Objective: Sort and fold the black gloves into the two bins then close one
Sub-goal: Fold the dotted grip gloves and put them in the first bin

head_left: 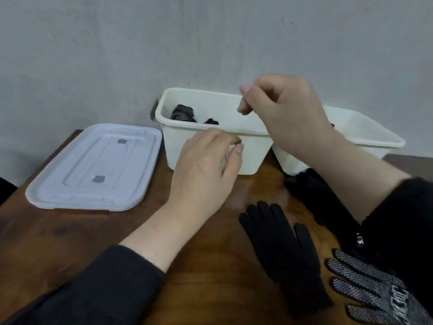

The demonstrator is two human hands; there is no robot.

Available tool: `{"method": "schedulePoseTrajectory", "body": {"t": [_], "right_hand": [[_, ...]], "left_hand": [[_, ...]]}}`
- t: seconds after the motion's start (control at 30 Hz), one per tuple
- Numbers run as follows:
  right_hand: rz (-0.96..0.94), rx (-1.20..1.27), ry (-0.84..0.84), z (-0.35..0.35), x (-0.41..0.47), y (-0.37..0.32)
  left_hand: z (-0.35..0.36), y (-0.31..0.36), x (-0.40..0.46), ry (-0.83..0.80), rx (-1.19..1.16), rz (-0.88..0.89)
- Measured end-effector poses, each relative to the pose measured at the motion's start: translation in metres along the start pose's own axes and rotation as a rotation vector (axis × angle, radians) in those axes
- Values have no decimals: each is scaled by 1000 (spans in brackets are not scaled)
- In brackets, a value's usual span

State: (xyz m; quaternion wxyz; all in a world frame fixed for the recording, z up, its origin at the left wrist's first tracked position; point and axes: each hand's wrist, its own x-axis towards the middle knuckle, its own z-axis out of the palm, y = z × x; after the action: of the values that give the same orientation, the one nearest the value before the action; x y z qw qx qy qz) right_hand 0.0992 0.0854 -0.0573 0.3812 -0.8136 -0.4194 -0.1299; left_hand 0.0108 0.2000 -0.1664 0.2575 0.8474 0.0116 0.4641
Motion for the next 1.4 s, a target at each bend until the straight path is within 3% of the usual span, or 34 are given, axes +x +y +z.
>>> {"method": "schedulePoseTrajectory", "body": {"t": [0.13,0.23,0.4,0.6,0.7,0.8,0.93,1.0,1.2,1.3,1.4], "right_hand": [[125,-10,-70,-17,-126,43],[154,-180,-181,-6,-207,73],[108,-314,-334,10,-261,92],[70,-161,-355,-9,-260,76],[23,-148,-284,-32,-266,79],[6,-182,-253,-73,-274,94],[30,-333,-415,-131,-303,130],[30,-454,-461,-145,-321,147],[63,-445,-265,-137,-335,159],[187,-313,-210,-133,-322,139],[410,-39,-302,-138,-296,117]], "left_hand": [[37,32,-57,-297,-15,-90],[48,52,-85,-492,110,-133],[51,66,-106,-792,331,-215],[45,61,-110,-708,394,-344],[34,77,-118,-594,283,-241],[23,105,-129,-702,172,-136],[24,118,-140,-893,207,-47],[26,116,-140,-899,189,-55],[27,112,-141,-827,184,-53],[22,121,-139,-729,140,-55],[20,141,-127,-685,-36,-182]]}}
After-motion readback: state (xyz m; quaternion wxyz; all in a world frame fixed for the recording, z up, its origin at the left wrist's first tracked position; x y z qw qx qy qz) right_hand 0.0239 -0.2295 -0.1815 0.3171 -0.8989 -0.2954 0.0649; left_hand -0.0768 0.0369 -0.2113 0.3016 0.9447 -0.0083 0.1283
